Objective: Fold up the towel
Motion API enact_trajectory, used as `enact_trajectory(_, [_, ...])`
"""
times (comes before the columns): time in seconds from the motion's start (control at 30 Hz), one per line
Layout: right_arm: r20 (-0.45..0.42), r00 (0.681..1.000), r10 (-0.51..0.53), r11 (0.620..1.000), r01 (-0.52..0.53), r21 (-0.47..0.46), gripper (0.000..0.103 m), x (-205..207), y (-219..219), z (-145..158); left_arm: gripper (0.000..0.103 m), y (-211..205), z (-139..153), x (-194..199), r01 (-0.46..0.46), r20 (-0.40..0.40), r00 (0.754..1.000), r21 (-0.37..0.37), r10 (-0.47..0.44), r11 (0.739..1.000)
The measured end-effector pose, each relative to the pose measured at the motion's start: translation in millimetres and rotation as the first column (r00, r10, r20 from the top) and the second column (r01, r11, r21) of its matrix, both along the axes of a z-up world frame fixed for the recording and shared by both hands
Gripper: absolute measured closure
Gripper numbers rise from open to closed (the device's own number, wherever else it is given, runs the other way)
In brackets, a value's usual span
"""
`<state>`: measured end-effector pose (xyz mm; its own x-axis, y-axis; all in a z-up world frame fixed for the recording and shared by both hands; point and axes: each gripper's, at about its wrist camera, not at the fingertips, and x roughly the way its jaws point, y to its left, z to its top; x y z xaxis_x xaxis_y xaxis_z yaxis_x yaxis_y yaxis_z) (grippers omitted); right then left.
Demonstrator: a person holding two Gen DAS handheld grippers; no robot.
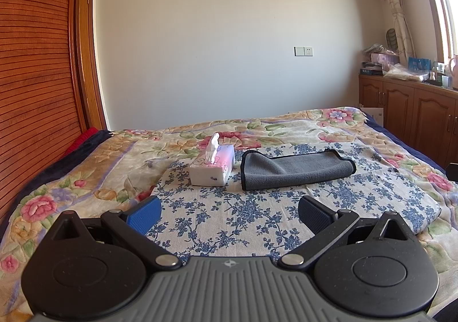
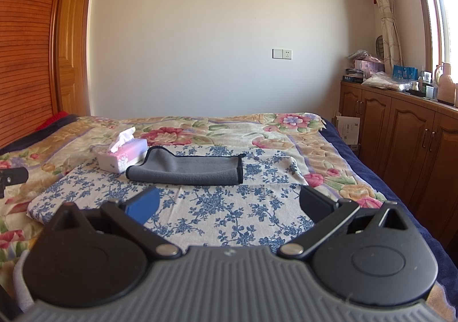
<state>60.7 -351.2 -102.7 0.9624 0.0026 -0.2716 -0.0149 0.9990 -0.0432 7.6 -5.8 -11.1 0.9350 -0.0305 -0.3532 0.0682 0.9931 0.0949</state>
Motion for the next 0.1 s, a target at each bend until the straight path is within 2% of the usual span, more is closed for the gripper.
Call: enact_trajectory(0.1, [0.0, 1.0, 0.0, 1.0, 0.0, 0.0, 0.0, 0.0, 0.1, 0.0, 0.0, 0.1, 0.0, 0.1, -0.002, 0.0, 1.0, 0.0, 0.002, 1.0])
